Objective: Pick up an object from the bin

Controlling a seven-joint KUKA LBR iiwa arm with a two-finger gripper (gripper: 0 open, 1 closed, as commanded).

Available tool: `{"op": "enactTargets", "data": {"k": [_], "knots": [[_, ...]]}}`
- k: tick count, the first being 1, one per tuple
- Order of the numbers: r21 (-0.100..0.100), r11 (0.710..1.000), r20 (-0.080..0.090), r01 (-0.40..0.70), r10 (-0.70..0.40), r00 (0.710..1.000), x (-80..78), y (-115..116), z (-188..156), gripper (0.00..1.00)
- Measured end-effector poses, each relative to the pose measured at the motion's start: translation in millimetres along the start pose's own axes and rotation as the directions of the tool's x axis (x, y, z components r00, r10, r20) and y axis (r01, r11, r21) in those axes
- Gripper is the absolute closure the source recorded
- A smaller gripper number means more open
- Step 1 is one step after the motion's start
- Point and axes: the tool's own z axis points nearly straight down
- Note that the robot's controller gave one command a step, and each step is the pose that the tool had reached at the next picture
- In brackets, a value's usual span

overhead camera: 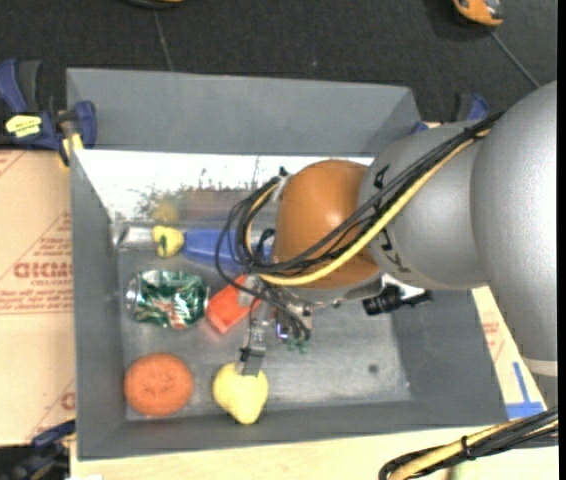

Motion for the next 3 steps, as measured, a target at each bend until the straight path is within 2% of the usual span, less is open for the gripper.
{"op": "enactTargets", "data": {"k": [1,2,3], "knots": [[-0.001,0.98,0.012,0.198,-0.198,0.98,-14.9,14,24,0.0],[0.0,0.937,0.01,0.349,-0.349,0.937,-20.4,6,28,0.0],[-0.005,0.999,0.009,0.05,-0.05,0.999,-6.3,5,38,0.0]]}}
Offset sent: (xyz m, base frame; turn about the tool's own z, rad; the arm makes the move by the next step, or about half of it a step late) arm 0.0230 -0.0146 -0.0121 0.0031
